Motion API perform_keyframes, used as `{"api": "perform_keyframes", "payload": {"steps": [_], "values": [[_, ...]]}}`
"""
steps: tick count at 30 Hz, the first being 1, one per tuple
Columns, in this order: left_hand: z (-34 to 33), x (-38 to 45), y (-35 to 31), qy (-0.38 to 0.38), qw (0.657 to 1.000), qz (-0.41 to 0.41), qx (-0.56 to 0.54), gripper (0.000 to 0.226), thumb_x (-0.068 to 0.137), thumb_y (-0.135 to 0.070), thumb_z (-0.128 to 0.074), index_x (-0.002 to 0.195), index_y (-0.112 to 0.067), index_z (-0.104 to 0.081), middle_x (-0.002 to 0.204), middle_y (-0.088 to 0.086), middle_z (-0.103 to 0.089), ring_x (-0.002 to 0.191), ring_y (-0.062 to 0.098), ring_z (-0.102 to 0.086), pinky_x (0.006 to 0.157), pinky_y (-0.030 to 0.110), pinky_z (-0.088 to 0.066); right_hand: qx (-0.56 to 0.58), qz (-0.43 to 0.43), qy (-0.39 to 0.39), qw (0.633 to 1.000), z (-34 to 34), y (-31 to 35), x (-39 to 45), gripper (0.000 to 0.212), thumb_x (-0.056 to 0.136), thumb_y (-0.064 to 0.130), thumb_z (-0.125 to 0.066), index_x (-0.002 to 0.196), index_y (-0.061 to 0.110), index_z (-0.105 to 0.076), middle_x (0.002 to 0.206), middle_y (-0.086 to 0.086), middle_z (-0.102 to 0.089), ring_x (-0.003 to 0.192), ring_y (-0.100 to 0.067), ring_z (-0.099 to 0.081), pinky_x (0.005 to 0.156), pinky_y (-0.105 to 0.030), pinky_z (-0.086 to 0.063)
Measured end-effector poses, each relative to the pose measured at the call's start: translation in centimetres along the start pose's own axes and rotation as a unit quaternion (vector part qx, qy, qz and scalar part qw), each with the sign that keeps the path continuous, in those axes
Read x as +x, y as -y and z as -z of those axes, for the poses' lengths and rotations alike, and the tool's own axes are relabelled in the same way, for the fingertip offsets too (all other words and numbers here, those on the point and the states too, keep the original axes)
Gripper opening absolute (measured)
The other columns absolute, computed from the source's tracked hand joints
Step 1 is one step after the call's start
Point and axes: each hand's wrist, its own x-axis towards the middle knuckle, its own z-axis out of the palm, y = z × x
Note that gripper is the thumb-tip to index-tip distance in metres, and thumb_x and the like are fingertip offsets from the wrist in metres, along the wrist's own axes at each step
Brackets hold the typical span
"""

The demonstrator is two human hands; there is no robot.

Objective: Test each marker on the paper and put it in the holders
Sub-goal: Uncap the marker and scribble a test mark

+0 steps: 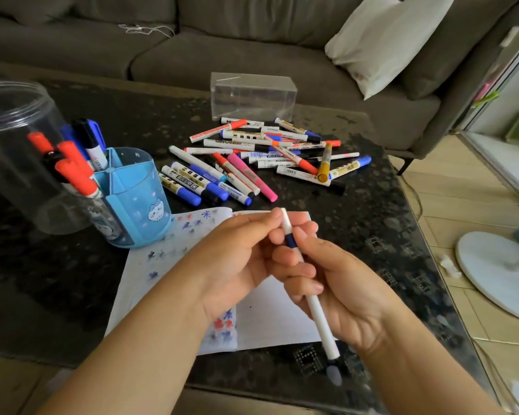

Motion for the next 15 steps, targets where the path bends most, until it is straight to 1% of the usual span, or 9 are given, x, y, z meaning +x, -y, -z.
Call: {"api": "perform_keyframes", "payload": {"steps": [2, 4, 6, 8, 10, 12, 13, 14, 15], "values": [[-0.2, -0.2, -0.1, 0.022, 1.0, -0.012, 0.012, 0.032, 0.087, -0.017, -0.048, 0.103, 0.008, -0.061, 0.084, 0.01, -0.073, 0.064, 0.012, -0.068, 0.065, 0.03, -0.059, -0.004, -0.001, 0.019, 1.0, 0.2, 0.1, -0.3, 0.022, 0.086, 0.017, -0.053, 0.085, 0.0, -0.067, 0.066, -0.004, -0.051, 0.049, -0.004, -0.042, 0.04, -0.011, -0.036], [-0.4, -0.4, -0.2, 0.019, 0.998, -0.038, 0.055, 0.032, 0.085, -0.016, -0.048, 0.1, 0.012, -0.057, 0.063, 0.003, -0.068, 0.058, 0.01, -0.066, 0.063, 0.025, -0.057, -0.047, 0.017, 0.009, 0.999, 0.0, 0.0, -0.6, 0.022, 0.086, 0.019, -0.054, 0.084, 0.001, -0.066, 0.063, -0.002, -0.052, 0.048, -0.003, -0.039, 0.039, -0.01, -0.034], [-0.5, -0.3, 0.0, -0.016, 0.994, -0.061, 0.085, 0.028, 0.089, -0.013, -0.047, 0.098, 0.012, -0.057, 0.054, -0.001, -0.063, 0.052, 0.007, -0.06, 0.06, 0.021, -0.055, -0.131, 0.053, -0.031, 0.989, -0.4, -0.1, -0.9, 0.023, 0.089, 0.02, -0.052, 0.082, 0.0, -0.063, 0.059, -0.001, -0.05, 0.046, -0.002, -0.034, 0.039, -0.01, -0.031], [-0.8, -0.1, 0.5, -0.059, 0.991, -0.071, 0.093, 0.024, 0.092, -0.011, -0.046, 0.091, 0.008, -0.061, 0.056, -0.001, -0.065, 0.047, 0.008, -0.056, 0.057, 0.021, -0.053, -0.249, 0.093, -0.095, 0.959, -0.7, -0.3, -1.0, 0.029, 0.095, 0.017, -0.046, 0.08, -0.003, -0.06, 0.054, 0.0, -0.047, 0.043, -0.003, -0.031, 0.039, -0.012, -0.029], [-1.1, 0.1, 1.2, -0.102, 0.988, -0.068, 0.093, 0.024, 0.094, -0.01, -0.046, 0.082, -0.002, -0.066, 0.054, -0.001, -0.063, 0.046, 0.011, -0.051, 0.052, 0.02, -0.05, -0.387, 0.129, -0.157, 0.9, -0.6, -0.4, -0.8, 0.036, 0.099, 0.016, -0.043, 0.076, -0.005, -0.059, 0.048, 0.005, -0.043, 0.042, -0.005, -0.031, 0.042, -0.013, -0.03], [-1.3, 0.5, 1.7, -0.148, 0.984, -0.061, 0.081, 0.028, 0.094, -0.011, -0.049, 0.075, -0.006, -0.068, 0.058, 0.005, -0.064, 0.05, 0.016, -0.052, 0.051, 0.021, -0.049, -0.531, 0.152, -0.2, 0.809, -0.5, -0.6, -0.5, 0.035, 0.099, 0.02, -0.045, 0.067, 0.012, -0.059, 0.044, 0.009, -0.046, 0.041, -0.004, -0.037, 0.045, -0.012, -0.032], [-1.2, 0.8, 1.8, -0.177, 0.98, -0.061, 0.07, 0.029, 0.094, -0.011, -0.05, 0.073, -0.008, -0.069, 0.064, 0.007, -0.068, 0.054, 0.018, -0.056, 0.054, 0.022, -0.05, -0.599, 0.161, -0.215, 0.755, -0.4, -0.8, -0.4, 0.035, 0.098, 0.022, -0.047, 0.065, 0.023, -0.057, 0.046, 0.01, -0.05, 0.042, -0.004, -0.042, 0.046, -0.011, -0.033], [-1.0, 1.0, 1.7, -0.212, 0.973, -0.064, 0.059, 0.027, 0.094, -0.013, -0.051, 0.073, -0.01, -0.069, 0.072, 0.008, -0.072, 0.06, 0.018, -0.063, 0.059, 0.023, -0.052, -0.655, 0.169, -0.225, 0.701, -0.3, -1.1, -0.3, 0.034, 0.097, 0.023, -0.049, 0.063, 0.028, -0.055, 0.049, 0.009, -0.052, 0.045, -0.003, -0.045, 0.047, -0.012, -0.035], [-0.6, 1.2, 1.3, -0.247, 0.965, -0.073, 0.051, 0.024, 0.094, -0.015, -0.052, 0.076, -0.011, -0.067, 0.078, 0.007, -0.074, 0.068, 0.016, -0.068, 0.066, 0.023, -0.053, -0.688, 0.175, -0.235, 0.664, -0.1, -1.3, -0.3, 0.033, 0.096, 0.024, -0.05, 0.064, 0.025, -0.056, 0.052, 0.007, -0.053, 0.048, -0.002, -0.047, 0.048, -0.012, -0.036]]}}
